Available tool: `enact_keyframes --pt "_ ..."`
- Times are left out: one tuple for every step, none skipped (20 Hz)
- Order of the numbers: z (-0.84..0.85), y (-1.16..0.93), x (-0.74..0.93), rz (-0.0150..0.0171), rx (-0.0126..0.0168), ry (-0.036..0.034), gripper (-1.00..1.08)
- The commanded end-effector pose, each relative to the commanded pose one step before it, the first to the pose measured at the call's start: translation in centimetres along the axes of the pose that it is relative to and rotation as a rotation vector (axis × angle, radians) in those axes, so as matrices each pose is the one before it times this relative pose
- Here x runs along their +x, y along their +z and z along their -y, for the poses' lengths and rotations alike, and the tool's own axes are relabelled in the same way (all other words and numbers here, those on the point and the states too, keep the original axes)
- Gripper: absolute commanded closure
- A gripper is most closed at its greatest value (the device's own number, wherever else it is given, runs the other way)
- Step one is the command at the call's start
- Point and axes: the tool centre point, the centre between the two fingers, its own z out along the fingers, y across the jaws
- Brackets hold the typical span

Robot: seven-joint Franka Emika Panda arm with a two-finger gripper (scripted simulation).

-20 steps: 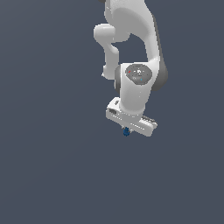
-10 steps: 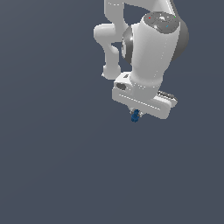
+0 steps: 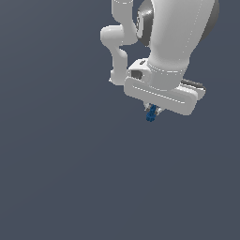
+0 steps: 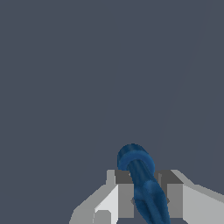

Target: Pick up the object and move it to a goal position.

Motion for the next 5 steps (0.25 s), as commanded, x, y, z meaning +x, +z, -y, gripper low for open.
enact_keyframes --pt "0.09 -0.425 -0.058 0.00096 -0.00094 0.00039 1.08" --pt "0.05 -0.042 -0.013 0.00006 0.00023 -0.00065 1.08" --pt "0.016 0.024 0.025 0.0 0.0 0.0 1.08" --pt "0.006 0.07 0.032 0.0 0.0 0.0 1.08" --pt "0.001 0.033 0.013 0.0 0.0 0.0 1.08"
